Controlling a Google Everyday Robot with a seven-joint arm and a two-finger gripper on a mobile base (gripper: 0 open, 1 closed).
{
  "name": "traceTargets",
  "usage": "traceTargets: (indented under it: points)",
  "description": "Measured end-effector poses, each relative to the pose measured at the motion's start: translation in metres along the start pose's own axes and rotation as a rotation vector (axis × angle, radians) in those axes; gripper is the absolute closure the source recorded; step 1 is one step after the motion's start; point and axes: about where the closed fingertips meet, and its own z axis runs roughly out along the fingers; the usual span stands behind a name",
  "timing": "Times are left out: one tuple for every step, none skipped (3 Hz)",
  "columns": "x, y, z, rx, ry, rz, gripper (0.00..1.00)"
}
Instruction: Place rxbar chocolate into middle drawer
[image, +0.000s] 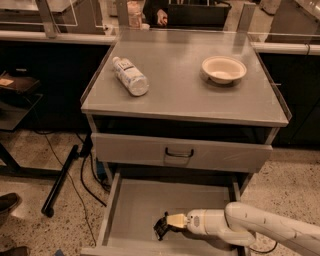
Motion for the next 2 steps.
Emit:
traceTargets:
  points:
    - [0.0000,0.0000,0.0000,0.000,0.000,0.000,0.27]
    - [0.0000,0.0000,0.0000,0.000,0.000,0.000,0.04]
